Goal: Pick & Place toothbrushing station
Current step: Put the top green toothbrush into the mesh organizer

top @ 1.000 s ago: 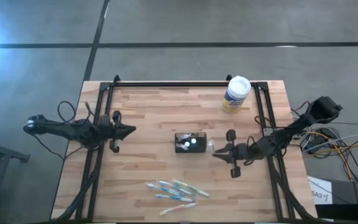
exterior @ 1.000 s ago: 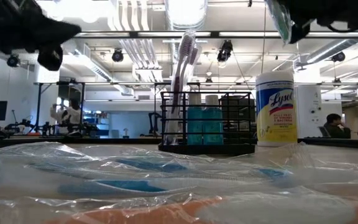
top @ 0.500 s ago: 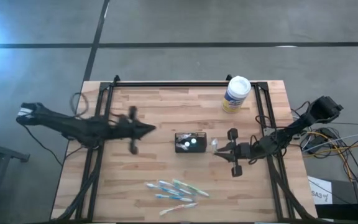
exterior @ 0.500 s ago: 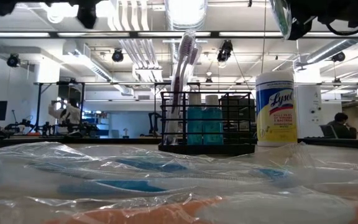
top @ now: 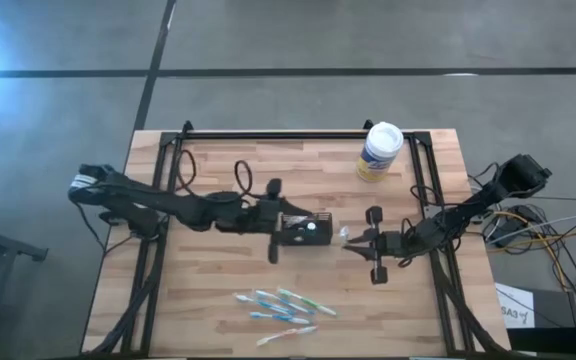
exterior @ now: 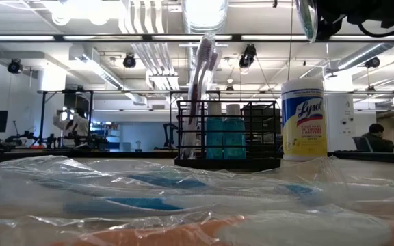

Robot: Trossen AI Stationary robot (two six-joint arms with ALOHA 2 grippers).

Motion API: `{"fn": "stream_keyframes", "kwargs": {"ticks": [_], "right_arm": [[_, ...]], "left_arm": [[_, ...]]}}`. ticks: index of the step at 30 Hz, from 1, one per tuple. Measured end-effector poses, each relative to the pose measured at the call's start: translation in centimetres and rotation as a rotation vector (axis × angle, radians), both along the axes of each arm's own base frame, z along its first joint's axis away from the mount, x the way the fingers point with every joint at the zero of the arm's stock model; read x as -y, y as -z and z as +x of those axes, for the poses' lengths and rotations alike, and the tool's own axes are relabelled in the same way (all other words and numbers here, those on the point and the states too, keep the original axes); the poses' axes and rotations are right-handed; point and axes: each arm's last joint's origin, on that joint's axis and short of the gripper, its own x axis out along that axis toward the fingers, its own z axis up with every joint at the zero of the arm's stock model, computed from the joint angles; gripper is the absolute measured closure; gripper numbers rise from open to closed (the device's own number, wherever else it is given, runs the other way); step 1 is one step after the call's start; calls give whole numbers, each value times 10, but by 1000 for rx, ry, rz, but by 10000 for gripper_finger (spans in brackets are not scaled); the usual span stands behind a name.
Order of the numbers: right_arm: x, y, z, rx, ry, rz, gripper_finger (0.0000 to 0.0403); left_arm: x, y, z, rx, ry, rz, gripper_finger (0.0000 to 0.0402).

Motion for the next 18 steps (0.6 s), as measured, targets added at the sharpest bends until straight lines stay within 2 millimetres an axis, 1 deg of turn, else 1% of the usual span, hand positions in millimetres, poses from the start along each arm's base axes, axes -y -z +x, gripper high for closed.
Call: {"fn": "stream_keyframes", "kwargs": {"ticks": [2, 5, 8, 10, 14, 18], "right_arm": [[0, 0, 0, 1, 3, -5, 380], [1, 0, 1, -2, 6, -6, 380], [2, 1, 1, -6, 40, 20, 380], [3, 0, 1, -7, 71, 33, 380], [2, -3, 2, 2, 79, 37, 380], [2, -3, 3, -1, 78, 35, 380]], "left_arm": [[1, -2, 11, -9, 13, 4, 206], [6, 6, 27, -78, 103, 23, 192], [10, 6, 39, -90, 176, 31, 185], [10, 4, 47, -79, 171, 32, 184], [7, 8, 63, -97, 139, 26, 184], [1, 4, 69, -85, 81, -16, 184]]}}
